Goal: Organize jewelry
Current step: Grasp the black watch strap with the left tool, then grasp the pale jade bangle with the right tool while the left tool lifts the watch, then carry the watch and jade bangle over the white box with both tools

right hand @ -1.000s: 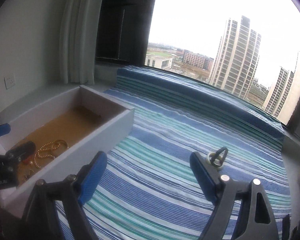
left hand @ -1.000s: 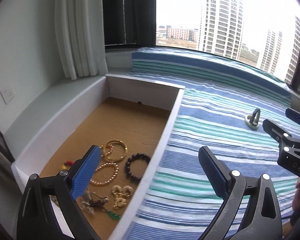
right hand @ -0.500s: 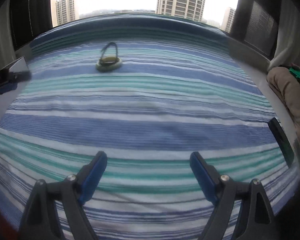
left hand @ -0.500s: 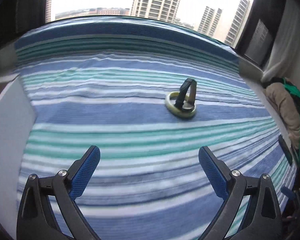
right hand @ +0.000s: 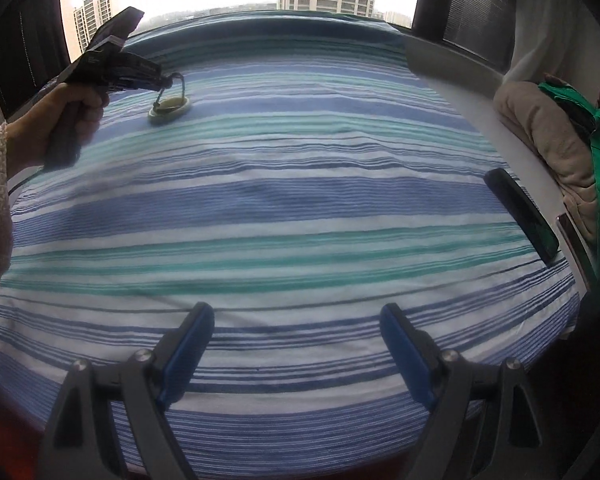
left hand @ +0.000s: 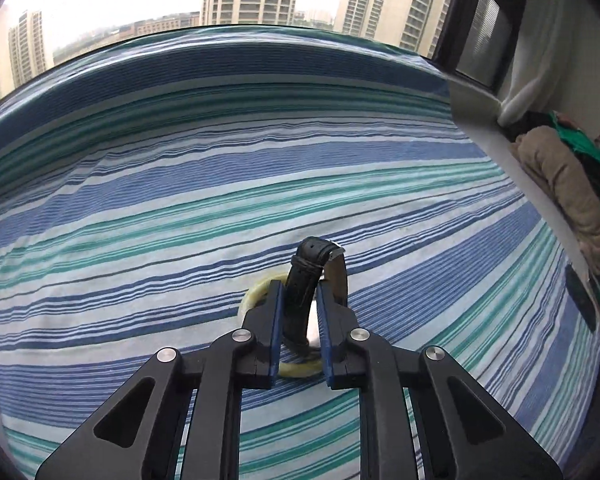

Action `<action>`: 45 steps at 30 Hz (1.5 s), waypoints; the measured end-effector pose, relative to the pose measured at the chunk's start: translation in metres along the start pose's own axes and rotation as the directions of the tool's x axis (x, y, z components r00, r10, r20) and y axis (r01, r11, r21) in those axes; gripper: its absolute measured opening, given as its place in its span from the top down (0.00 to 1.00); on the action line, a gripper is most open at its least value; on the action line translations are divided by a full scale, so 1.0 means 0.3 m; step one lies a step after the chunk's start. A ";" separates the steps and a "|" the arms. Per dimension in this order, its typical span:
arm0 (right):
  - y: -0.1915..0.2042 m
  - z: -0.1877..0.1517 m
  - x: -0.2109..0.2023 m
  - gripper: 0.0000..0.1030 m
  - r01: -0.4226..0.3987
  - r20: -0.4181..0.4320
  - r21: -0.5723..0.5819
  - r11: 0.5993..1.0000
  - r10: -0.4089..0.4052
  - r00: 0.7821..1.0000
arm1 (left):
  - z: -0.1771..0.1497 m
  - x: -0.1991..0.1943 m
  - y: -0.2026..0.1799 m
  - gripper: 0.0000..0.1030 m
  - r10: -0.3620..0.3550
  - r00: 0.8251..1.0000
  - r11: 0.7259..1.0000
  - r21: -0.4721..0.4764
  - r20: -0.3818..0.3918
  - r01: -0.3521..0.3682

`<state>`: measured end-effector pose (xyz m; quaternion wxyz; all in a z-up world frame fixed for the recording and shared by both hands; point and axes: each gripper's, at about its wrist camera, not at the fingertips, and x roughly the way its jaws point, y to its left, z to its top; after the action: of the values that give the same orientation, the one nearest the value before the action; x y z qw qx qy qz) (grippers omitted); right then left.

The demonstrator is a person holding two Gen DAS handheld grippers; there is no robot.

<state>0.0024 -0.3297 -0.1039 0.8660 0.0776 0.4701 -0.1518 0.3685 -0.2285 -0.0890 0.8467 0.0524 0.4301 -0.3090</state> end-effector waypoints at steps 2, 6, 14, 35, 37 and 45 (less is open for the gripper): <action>0.021 0.068 -0.016 0.16 -0.084 0.016 -0.016 0.996 0.084 0.996 | -0.026 -0.083 0.038 0.92 -0.001 0.999 0.999 -0.034 0.041 0.003; 0.056 0.279 0.024 0.16 -0.300 0.013 -0.008 0.954 0.300 0.954 | -0.109 -0.274 0.124 0.92 0.009 0.995 0.991 -0.135 0.096 0.004; 0.505 0.742 0.426 0.18 -0.412 -0.109 -0.287 0.865 0.398 0.911 | -0.443 -0.634 0.235 0.92 0.106 0.988 0.967 -0.245 0.109 -0.076; 0.844 0.780 0.063 0.91 -0.670 -0.094 -0.318 0.671 0.681 0.726 | -0.864 -1.552 0.641 0.92 0.461 0.866 0.787 -0.539 0.194 -0.299; 0.974 0.752 -0.053 0.91 -0.723 -0.121 -0.369 0.584 0.741 0.660 | -0.916 -1.537 0.699 0.92 0.514 0.847 0.744 -0.561 0.134 -0.363; 1.565 0.459 -0.269 0.91 -0.793 -0.351 -0.531 0.297 0.775 0.525 | -1.054 -1.428 0.838 0.98 0.539 0.843 0.658 -0.621 -0.007 -0.426</action>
<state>0.2276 0.0896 0.0351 0.7912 0.0008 0.4037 0.4594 0.1034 0.2905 -0.0052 0.9044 -0.1335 0.3980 0.0765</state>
